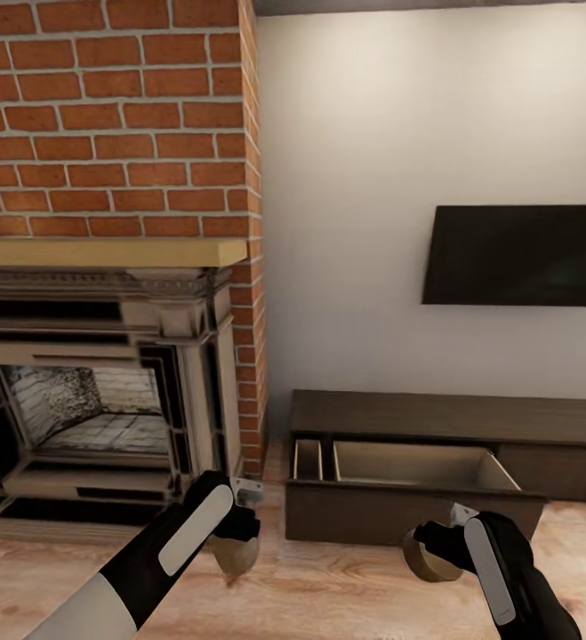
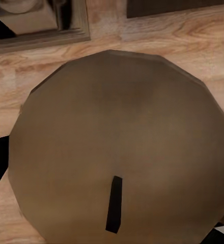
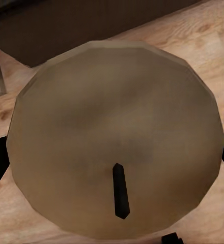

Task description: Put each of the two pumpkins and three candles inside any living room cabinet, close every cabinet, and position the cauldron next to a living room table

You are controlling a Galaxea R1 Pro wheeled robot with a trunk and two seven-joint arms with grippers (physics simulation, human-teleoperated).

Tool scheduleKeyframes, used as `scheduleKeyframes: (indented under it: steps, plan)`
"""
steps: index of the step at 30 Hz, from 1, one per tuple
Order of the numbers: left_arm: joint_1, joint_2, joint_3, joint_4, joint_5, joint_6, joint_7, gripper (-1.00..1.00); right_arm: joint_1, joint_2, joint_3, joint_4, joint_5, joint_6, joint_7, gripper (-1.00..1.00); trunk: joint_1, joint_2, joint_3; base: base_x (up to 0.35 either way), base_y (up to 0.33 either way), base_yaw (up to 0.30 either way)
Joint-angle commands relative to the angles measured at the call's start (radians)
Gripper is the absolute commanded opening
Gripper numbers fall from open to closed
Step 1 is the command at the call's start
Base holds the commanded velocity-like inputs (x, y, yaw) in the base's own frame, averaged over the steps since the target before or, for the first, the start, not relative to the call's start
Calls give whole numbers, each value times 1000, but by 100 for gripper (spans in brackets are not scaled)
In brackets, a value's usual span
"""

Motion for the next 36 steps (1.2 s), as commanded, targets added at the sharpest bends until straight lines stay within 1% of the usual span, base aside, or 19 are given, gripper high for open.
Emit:
scheduleKeyframes:
  steps: [1, 9, 16, 23, 36]
  plan:
    - [-1, 1, -3, -1, 7, 2, 11, -100, -1, 0, 0, 0, -12, 2, -9, -100, 0, -1, 0, 0, -251, -253]
    - [-1, 1, -3, -1, 7, 2, 11, -100, -1, 0, 0, -1, -12, 2, -9, -100, 0, -1, 7, 0, -205, -253]
    - [-1, 1, -3, -1, 7, 2, 11, -100, -1, 0, 0, 0, -12, 2, -9, -100, 0, -1, 14, 0, -44, -253]
    - [-1, 1, -3, -1, 7, 2, 11, -100, -1, 0, 1, -1, -12, 2, -9, -100, 0, -1, 20, 0, -112, -253]
    - [-1, 1, -7, -17, 7, 2, 11, -100, -1, 1, 2, 0, -12, 2, -9, -100, 0, -1, 32, 0, -10, -253]
